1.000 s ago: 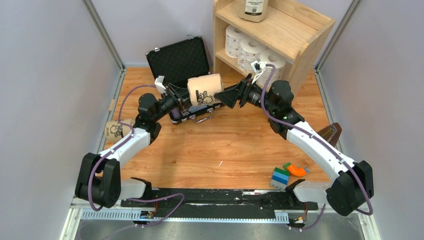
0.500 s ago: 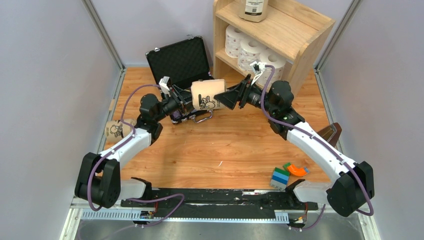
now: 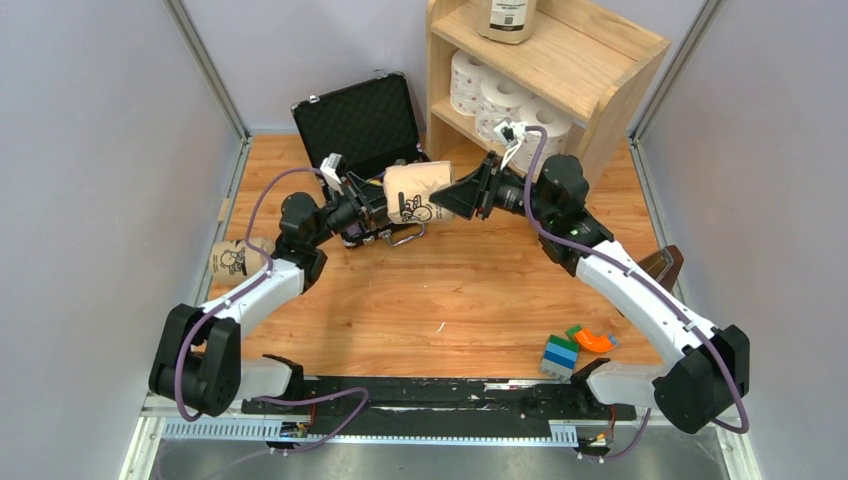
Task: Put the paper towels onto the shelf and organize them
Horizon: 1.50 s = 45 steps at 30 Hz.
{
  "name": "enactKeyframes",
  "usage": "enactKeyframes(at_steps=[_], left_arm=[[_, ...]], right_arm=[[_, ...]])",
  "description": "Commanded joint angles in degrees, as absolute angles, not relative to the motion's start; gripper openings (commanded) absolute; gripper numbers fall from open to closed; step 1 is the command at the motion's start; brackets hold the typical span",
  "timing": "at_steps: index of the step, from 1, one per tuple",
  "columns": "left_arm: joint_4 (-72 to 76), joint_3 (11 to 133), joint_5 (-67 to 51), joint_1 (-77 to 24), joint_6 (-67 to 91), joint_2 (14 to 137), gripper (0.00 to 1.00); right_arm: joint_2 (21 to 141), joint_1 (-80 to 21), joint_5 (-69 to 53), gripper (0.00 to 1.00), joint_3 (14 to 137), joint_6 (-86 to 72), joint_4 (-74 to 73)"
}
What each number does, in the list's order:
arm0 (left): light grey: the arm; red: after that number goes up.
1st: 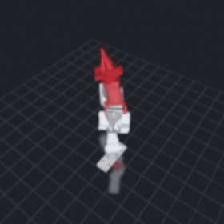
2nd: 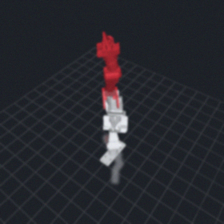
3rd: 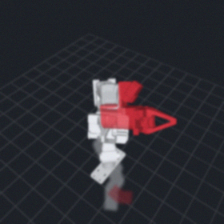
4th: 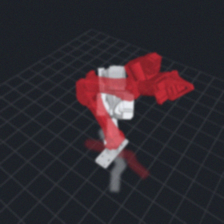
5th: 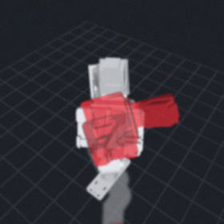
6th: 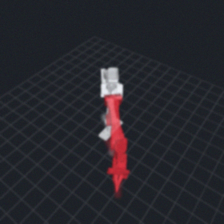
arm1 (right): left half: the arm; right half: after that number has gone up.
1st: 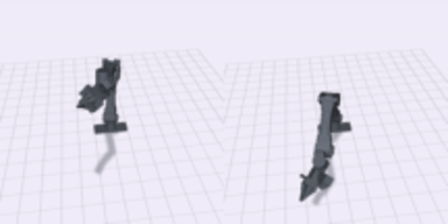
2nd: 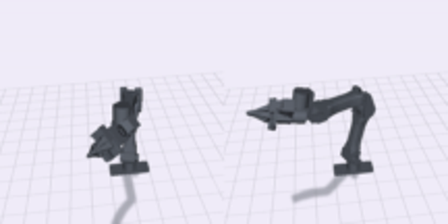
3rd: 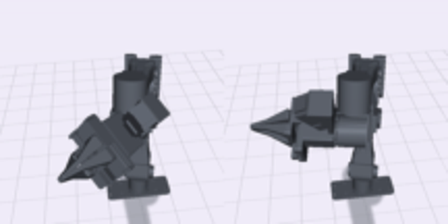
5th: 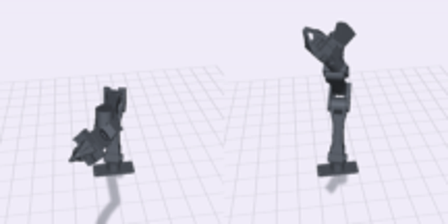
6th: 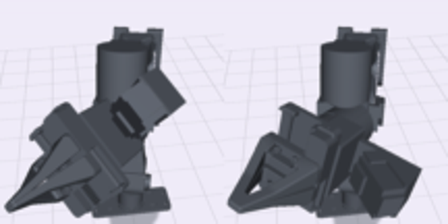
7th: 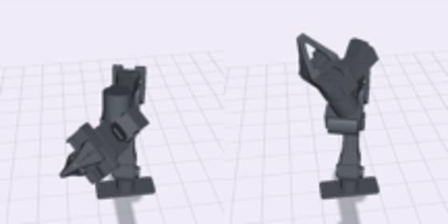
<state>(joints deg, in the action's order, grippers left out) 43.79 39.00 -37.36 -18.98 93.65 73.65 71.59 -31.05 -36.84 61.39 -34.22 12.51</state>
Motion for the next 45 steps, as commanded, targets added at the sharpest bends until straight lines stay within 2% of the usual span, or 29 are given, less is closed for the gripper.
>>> enactKeyframes(at_steps=[1, 3, 8, 12, 18, 24, 26, 31, 38, 45], left_arm=[[50.7, 37.6, -34.0, -19.5, 92.4, 72.6, 0.22], [51.1, 36.8, -33.8, -19.5, 91.8, 71.9, 0.32], [47.9, 35.8, -33.6, -19.5, 87.3, 69.4, 0.61], [40.6, 35.4, -33.3, -19.4, 81.4, 66.6, 0.70], [16.7, 39.0, -30.0, -17.8, 65.2, 59.2, 0.78], [-16.5, 50.1, -16.9, -17.6, 43.0, 52.2, 0.84], [-22.4, 53.1, -12.6, -17.6, 37.1, 51.0, 0.84], [-31.8, 58.4, -4.4, -17.6, 25.5, 49.5, 0.87], [-38.7, 60.4, 3.1, -17.6, 19.2, 48.0, 0.89], [-40.5, 58.0, 7.4, -17.7, 16.4, 47.3, 0.90]], right_arm=[[68.7, -31.8, -39.0, 0.22, 67.1, -31.9, 7.8], [68.0, -31.8, -39.0, 0.18, 69.1, -30.5, 5.3], [67.5, -31.8, -34.4, 0.16, 76.6, -25.3, -6.7], [67.6, -31.7, -29.1, 0.15, 83.7, -20.1, -16.2], [69.5, -31.7, -17.3, 0.12, 94.8, -13.2, -28.6], [72.0, -31.7, -6.7, 0.12, 104.1, -5.9, -36.9], [73.6, -31.7, -2.4, 0.12, 108.2, -3.5, -39.9], [78.6, -31.8, 9.4, 0.12, 119.3, 3.7, -44.2], [86.0, -31.7, 21.2, 0.12, 133.0, 13.3, -44.5], [89.7, -31.7, 26.4, 0.12, 137.5, 23.4, -40.7]])
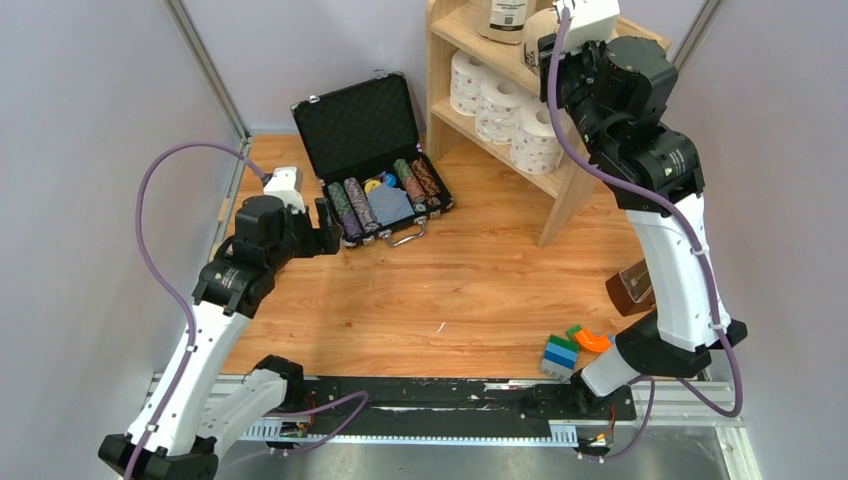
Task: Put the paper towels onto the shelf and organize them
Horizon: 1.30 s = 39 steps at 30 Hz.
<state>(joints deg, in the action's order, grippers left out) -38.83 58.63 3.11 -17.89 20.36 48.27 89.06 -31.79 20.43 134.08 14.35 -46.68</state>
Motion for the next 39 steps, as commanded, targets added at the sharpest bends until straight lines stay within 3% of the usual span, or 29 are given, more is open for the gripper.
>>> enactKeyframes(at_steps=[1, 13, 19, 24, 33, 39], left_arm=[[-40.5, 57.6, 7.9, -17.6, 16.0, 47.3, 0.90], [-38.0, 53.8, 11.1, -17.6, 11.2, 45.9, 0.91], [-34.3, 50.6, 13.8, -17.6, 10.0, 42.5, 0.94], [-32.6, 48.5, 14.7, -17.6, 9.8, 41.6, 0.95], [-30.7, 47.6, 14.2, -17.6, 9.7, 42.6, 0.95], [-30.3, 47.4, 13.6, -17.6, 9.8, 43.7, 0.95]], right_arm=[[90.1, -31.6, 26.7, 0.13, 137.6, 24.7, -40.0], [94.6, -27.6, 23.6, 0.23, 137.7, 27.5, -38.3], [95.8, -26.9, 21.7, 0.39, 138.5, 27.5, -37.3], [96.9, -26.6, 21.5, 0.46, 139.3, 28.2, -36.1], [99.9, -24.5, 21.2, 0.55, 140.7, 30.1, -32.5], [103.0, -21.8, 18.2, 0.56, 141.5, 29.9, -30.5]])
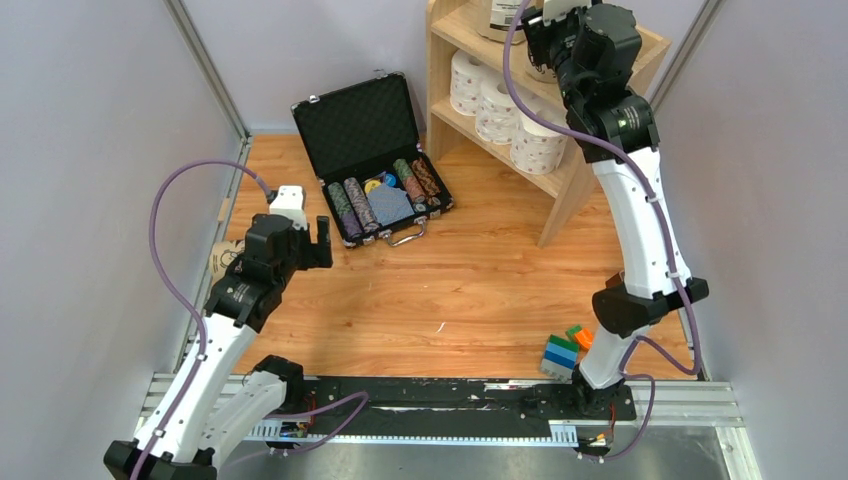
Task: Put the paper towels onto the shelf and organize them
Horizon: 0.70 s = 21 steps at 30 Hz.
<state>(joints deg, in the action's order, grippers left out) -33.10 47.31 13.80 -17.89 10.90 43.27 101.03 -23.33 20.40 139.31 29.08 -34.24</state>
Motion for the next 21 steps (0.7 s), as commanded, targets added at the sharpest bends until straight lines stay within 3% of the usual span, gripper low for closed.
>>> enactKeyframes(at_steps=[1, 4, 6, 12, 21], left_arm=[[-30.2, 47.3, 13.6, -17.7, 9.8, 43.7, 0.95], [-30.1, 47.3, 13.3, -17.6, 9.8, 44.1, 0.95], [-30.0, 47.2, 13.3, -17.6, 9.8, 44.3, 0.95], [-29.9, 47.0, 13.4, -17.6, 9.8, 44.2, 0.95], [-29.5, 46.9, 11.8, -17.6, 9.8, 44.3, 0.95]], right_arm=[[103.6, -21.4, 17.9, 0.56, 141.6, 29.7, -30.2], [105.2, -20.6, 16.7, 0.58, 141.9, 29.1, -29.3], [105.9, -20.6, 16.5, 0.64, 142.4, 29.2, -28.4], [103.7, -20.6, 13.1, 0.99, 142.8, 27.3, -25.4], [93.0, -20.6, 7.4, 1.00, 135.4, 23.3, -22.6]])
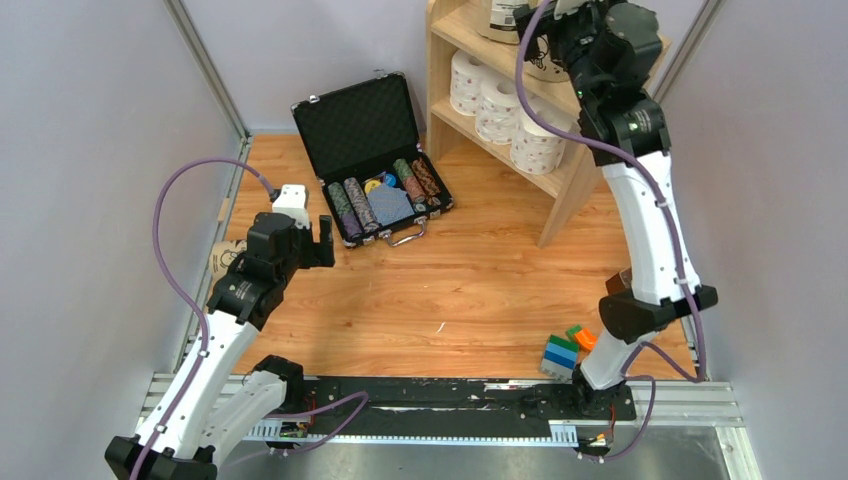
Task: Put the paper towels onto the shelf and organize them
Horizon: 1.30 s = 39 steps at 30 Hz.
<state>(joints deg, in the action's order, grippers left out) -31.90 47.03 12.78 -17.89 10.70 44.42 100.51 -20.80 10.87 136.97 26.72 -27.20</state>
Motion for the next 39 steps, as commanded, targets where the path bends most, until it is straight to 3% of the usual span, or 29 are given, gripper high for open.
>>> enactKeyframes(at_steps=[1, 10, 21, 28, 39], left_arm=[[-29.5, 46.9, 11.8, -17.7, 9.8, 44.2, 0.95], [-29.6, 46.8, 11.9, -17.6, 9.8, 43.2, 0.95], [-29.9, 46.7, 11.5, -17.6, 10.0, 43.4, 0.96], [-30.4, 46.9, 11.4, -17.7, 10.2, 44.2, 0.96], [-30.7, 47.1, 12.4, -17.6, 9.9, 44.8, 0.96]], right_arm=[[91.6, -20.6, 7.2, 1.00, 134.0, 22.4, -22.5], [80.2, -17.6, 5.9, 1.00, 119.5, 11.9, -24.2], [84.2, -9.5, -3.2, 0.93, 116.6, 2.3, -29.4], [89.1, -7.8, -8.5, 0.89, 118.4, 1.1, -29.6], [102.0, -7.6, -13.3, 0.82, 131.2, 0.9, -29.3]])
